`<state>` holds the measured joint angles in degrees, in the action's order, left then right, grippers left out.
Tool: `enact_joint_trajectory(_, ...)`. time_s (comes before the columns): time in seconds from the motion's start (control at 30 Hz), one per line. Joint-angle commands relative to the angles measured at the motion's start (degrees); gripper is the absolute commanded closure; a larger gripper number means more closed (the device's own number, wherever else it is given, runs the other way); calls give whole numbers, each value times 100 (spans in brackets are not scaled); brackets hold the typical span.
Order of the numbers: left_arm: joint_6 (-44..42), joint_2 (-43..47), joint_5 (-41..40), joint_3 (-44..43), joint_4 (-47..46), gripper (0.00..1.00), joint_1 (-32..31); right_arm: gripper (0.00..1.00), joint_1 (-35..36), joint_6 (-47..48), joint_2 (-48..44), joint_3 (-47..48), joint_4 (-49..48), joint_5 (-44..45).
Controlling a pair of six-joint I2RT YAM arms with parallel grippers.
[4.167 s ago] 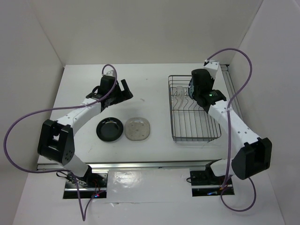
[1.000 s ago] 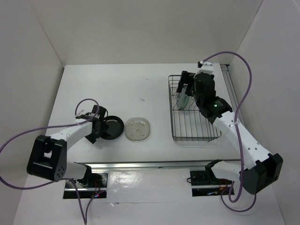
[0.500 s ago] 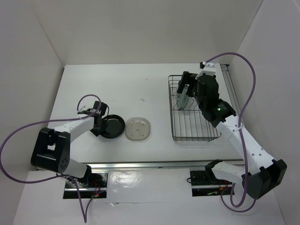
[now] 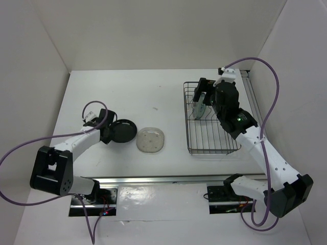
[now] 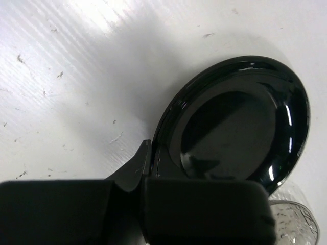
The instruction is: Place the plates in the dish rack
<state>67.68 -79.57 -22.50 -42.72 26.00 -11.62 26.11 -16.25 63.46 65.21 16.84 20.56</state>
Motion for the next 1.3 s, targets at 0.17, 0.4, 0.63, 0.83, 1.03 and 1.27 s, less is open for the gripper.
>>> enact_joint_trajectory(0.17,-896,1143,-237,255,-270,100,54,1,52,61,-27,-61,-497,-402)
enact_joint_trajectory(0.4,-1635,2050,-71,124,-630,100,2,1,52,175,26,-114,-752,-1263)
enact_joint_trajectory(0.63,-2495,3332,1035,658,-1841,100,-288,1,52,535,350,-183,-1436,-3767)
enact_joint_trajectory(0.83,-2892,3782,2407,985,-3179,100,-481,5,52,667,913,-184,-1673,-4735)
enact_joint_trajectory(1.03,-2945,3782,3147,1266,-3997,100,-535,13,315,693,1273,-325,-1676,-4868)
enact_joint_trajectory(1.27,-2945,3650,3480,1266,-4243,100,-535,16,816,816,1651,-158,-1552,-4895)
